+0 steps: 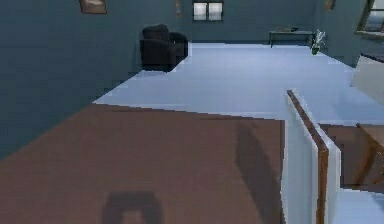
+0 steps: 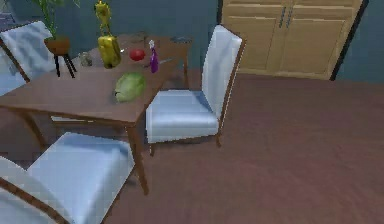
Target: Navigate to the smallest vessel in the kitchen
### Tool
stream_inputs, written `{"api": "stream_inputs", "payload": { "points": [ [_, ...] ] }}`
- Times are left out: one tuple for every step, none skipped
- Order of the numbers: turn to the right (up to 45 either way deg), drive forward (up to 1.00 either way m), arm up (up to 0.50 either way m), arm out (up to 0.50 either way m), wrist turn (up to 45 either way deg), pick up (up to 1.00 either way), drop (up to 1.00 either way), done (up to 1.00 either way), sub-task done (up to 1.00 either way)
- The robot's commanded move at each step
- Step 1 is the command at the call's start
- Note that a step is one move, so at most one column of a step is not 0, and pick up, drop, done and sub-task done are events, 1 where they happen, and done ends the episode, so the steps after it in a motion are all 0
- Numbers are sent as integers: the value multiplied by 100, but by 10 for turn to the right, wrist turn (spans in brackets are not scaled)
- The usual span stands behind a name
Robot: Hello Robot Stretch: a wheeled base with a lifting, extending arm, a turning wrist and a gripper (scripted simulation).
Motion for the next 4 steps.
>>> {"api": "stream_inputs", "payload": {
  "points": [
    [0, 45, 0, 0, 0, 0, 0, 0, 0],
    [60, 0, 0, 0, 0, 0, 0, 0, 0],
    [0, 100, 0, 0, 0, 0, 0, 0, 0],
    [450, 0, 0, 0, 0, 0, 0, 0, 0]
  ]
}}
